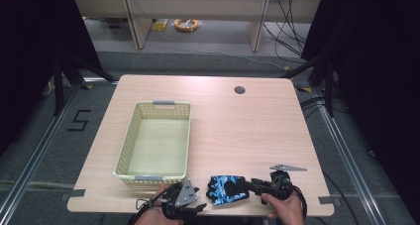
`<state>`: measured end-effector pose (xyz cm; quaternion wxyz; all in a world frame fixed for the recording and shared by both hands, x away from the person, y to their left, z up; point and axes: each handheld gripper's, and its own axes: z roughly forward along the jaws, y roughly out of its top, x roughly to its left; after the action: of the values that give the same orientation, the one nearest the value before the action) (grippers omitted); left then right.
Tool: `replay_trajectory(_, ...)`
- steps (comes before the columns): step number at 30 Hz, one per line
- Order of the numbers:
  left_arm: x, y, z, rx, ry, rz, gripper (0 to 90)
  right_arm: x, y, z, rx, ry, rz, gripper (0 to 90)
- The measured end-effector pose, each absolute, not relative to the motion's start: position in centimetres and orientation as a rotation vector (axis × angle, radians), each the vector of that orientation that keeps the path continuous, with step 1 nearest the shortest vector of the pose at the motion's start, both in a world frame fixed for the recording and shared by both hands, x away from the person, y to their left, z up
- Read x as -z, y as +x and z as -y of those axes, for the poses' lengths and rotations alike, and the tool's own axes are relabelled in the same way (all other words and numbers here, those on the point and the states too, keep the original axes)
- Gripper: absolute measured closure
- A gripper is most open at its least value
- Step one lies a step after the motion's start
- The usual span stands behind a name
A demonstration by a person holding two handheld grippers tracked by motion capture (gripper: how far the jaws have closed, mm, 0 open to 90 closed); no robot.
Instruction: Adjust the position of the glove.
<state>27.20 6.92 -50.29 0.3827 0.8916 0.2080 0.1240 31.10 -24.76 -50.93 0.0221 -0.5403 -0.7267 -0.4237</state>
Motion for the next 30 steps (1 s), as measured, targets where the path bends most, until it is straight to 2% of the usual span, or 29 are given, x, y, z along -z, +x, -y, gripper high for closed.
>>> replay_trajectory(8, 51.0, 27.8, -5.1, -0.33, 2.294, -0.509, 43.6, 50.9, 30.9, 24.3, 1.293, -1.692, 2.22, 56.9)
replay_trajectory(22, 51.1, 28.7, -3.6, -0.339, 2.336, -0.462, 47.5, 51.3, 31.2, 24.1, 1.317, -1.674, 2.227, 58.0)
replay_trajectory(30, 51.3, 28.5, -3.4, -0.296, 2.311, -0.446, 59.3, 51.6, 31.3, 23.4, 1.334, -1.589, 2.306, 66.9)
